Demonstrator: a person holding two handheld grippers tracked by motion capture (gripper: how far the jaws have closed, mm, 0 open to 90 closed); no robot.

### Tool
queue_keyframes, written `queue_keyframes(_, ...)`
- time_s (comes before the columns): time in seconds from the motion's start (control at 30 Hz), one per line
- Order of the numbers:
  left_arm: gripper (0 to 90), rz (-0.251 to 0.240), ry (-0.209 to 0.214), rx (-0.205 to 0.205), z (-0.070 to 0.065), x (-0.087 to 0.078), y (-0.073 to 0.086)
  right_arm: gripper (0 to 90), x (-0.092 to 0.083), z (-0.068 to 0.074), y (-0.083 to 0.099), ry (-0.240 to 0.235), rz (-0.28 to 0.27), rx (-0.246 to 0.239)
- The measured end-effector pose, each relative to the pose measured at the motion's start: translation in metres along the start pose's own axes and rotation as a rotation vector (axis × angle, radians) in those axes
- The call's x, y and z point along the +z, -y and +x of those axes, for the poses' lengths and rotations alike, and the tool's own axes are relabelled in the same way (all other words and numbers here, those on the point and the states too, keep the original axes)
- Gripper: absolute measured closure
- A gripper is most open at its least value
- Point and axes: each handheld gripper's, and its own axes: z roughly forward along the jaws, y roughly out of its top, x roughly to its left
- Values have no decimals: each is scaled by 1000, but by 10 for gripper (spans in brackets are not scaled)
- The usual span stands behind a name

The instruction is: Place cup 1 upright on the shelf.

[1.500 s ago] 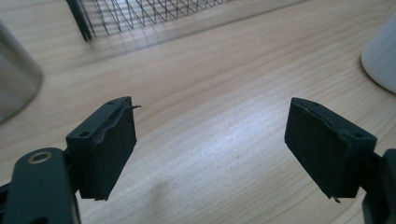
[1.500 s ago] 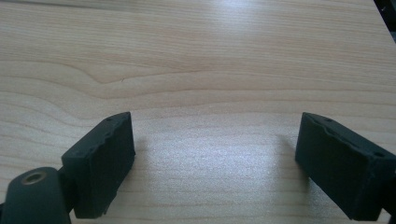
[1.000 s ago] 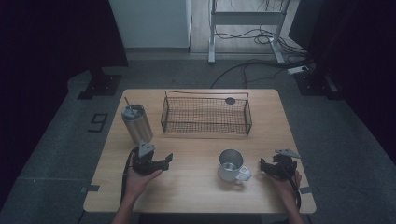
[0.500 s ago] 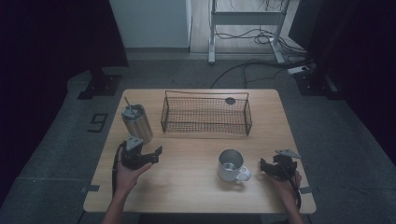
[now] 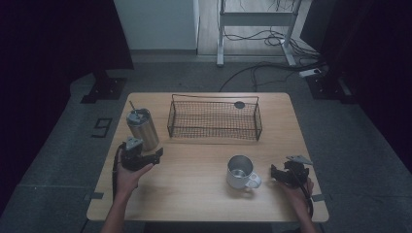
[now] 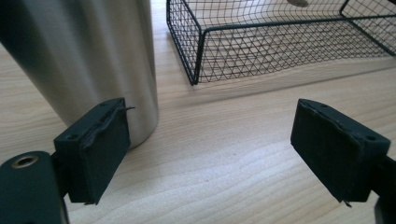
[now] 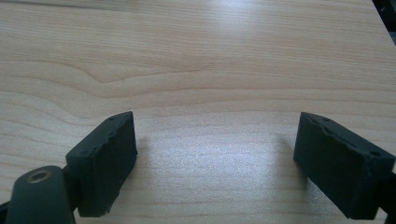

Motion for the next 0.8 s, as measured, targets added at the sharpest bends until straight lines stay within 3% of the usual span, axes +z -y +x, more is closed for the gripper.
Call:
queue_keyframes(0.13,118,-11,-9,-29,7,0,-1,130,0,0,0,0,0,0)
queue_keyframes(0.8,130,-45,-62,-66,31,10,-9,130,0,0,0,2,0,-1)
